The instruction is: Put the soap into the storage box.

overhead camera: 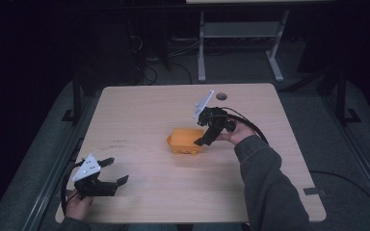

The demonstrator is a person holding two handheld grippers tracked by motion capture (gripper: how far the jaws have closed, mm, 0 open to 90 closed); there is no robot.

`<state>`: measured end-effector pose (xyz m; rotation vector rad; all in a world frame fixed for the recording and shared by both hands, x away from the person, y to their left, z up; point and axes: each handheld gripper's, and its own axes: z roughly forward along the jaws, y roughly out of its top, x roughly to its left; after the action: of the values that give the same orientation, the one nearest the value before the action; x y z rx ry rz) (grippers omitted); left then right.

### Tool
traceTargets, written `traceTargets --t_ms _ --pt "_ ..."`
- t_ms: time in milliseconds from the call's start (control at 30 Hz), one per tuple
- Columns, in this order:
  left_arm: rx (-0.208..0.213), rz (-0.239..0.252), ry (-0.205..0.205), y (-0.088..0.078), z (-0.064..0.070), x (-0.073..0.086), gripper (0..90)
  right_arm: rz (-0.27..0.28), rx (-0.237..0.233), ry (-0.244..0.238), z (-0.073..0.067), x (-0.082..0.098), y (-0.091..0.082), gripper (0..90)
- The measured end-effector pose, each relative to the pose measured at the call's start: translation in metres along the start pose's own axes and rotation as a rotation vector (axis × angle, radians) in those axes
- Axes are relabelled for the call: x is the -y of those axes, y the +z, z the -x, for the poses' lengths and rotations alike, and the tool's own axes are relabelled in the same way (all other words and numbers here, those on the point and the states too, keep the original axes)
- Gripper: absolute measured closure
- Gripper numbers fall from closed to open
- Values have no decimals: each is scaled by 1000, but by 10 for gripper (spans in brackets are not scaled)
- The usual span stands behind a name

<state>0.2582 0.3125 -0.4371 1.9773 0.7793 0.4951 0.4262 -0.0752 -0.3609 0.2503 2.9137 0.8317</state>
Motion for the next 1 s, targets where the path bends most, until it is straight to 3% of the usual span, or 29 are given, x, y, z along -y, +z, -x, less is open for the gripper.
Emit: traceTargets --t_ms 1000 --pt "1 -3 -2 0 1 0 143 -4 10 45 -5 21 -10 200"
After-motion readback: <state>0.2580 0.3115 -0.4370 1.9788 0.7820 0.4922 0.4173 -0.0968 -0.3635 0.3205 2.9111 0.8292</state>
